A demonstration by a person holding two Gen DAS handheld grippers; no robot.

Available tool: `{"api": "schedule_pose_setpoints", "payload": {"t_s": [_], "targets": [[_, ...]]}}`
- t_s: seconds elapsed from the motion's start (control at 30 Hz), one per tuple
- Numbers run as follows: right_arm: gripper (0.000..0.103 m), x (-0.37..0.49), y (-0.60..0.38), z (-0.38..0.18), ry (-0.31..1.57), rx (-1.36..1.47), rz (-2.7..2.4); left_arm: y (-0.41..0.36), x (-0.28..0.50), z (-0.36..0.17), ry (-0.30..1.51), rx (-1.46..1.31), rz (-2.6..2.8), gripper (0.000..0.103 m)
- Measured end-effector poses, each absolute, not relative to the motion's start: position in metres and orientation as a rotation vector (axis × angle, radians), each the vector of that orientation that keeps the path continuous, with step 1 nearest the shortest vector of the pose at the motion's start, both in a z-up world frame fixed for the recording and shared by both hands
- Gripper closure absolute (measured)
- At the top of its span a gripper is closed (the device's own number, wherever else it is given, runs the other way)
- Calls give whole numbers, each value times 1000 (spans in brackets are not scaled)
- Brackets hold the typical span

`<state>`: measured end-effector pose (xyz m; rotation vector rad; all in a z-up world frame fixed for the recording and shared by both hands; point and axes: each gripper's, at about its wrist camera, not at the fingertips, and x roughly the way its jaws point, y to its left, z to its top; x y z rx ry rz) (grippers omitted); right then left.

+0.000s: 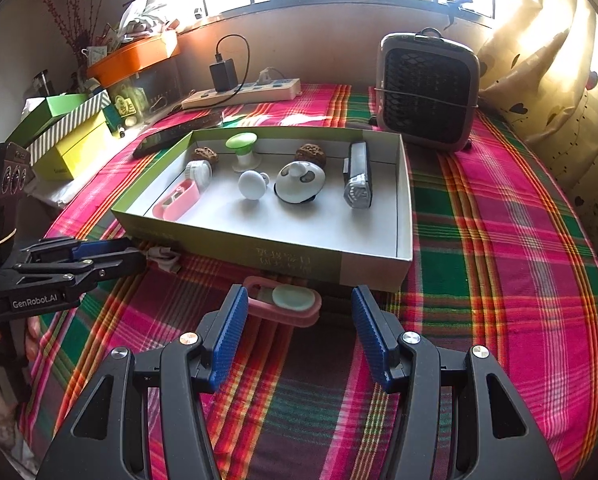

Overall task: Organize objects
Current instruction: 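Move the left tool to the white USB cable while the right tool approaches the pink-and-mint clip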

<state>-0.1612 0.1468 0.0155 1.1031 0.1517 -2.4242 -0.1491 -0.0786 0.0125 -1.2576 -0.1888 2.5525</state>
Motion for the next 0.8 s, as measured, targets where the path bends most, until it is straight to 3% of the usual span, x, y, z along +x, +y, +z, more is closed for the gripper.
{"api": "schedule_pose_setpoints", "payload": {"t_s": [0.8], "targets": [[48, -161, 141, 12, 220, 1116, -2385, -54, -145, 17, -56, -1225, 2478, 65]]}}
